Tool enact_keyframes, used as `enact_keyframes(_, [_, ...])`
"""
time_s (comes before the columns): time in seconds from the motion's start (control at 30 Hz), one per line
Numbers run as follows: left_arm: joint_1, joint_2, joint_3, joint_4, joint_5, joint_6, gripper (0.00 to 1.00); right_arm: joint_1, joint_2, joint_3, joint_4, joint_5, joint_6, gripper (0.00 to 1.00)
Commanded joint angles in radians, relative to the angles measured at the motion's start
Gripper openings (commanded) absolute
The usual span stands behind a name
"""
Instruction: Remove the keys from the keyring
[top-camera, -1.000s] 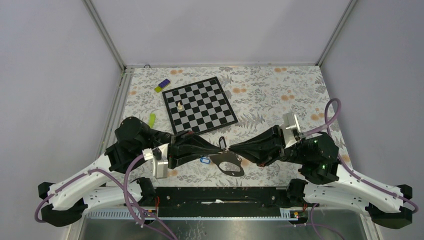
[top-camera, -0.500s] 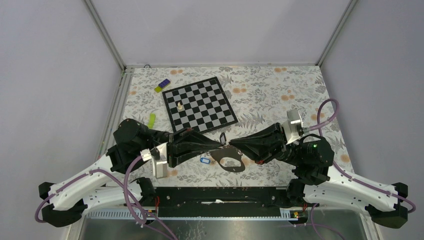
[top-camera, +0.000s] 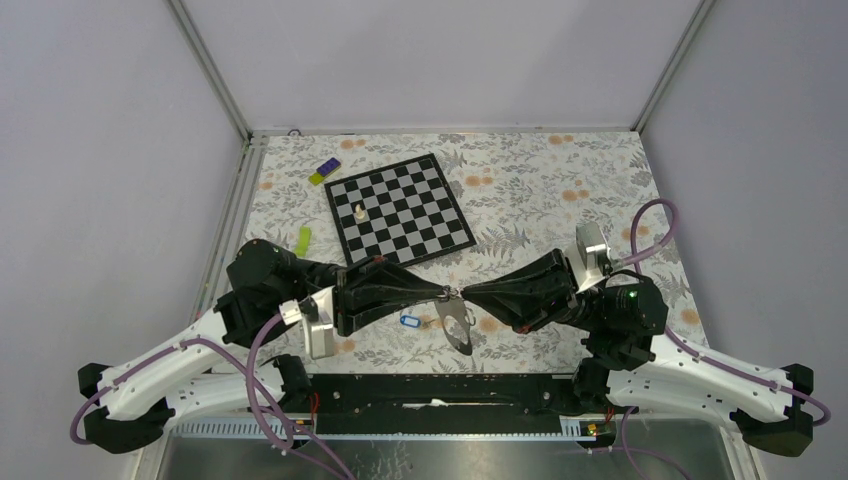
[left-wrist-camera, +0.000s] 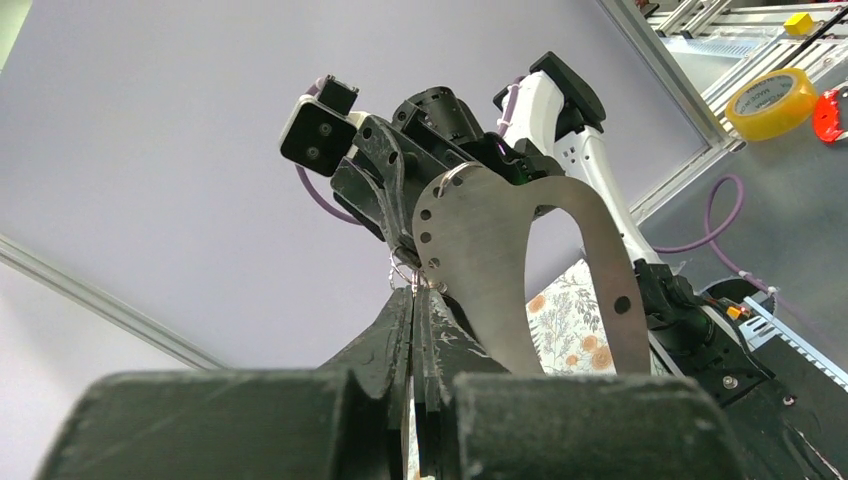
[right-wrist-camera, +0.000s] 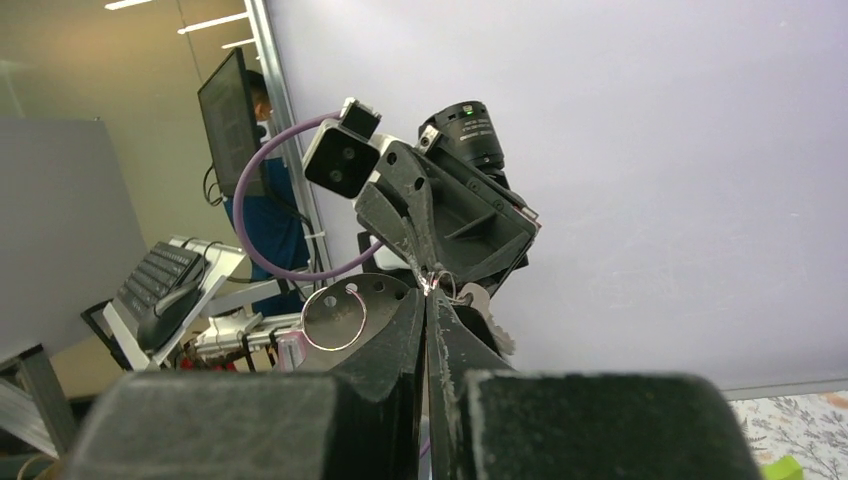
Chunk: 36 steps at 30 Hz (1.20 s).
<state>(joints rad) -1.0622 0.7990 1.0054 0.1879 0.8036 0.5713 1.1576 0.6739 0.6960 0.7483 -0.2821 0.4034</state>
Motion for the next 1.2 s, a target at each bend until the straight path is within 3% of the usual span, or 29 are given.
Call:
enact_keyframes(0.0, [0.001, -0.043, 0.008, 0.091, 0.014, 0.005, 0.0, -0.001, -0.021, 0.066, 0.118, -0.084, -0.03, 0.0])
enact_keyframes(0.43, [0.001, -0.036, 0.018, 0.087, 0.026, 0.0, 0.0, -0.001, 0.018, 0.149, -0.161, -0.143, -0.18, 0.0])
enact_keyframes(0.73, [0.001, -0.03, 0.022, 0.084, 0.032, -0.005, 0.0, -0.001, 0.022, 0.179, -0.263, -0.151, -0.25, 0.0])
enact_keyframes(1.17, [0.001, -0.01, 0.043, 0.066, 0.062, -0.006, 0.0, -0.001, 0.008, 0.18, -0.258, -0.084, -0.294, 0.01])
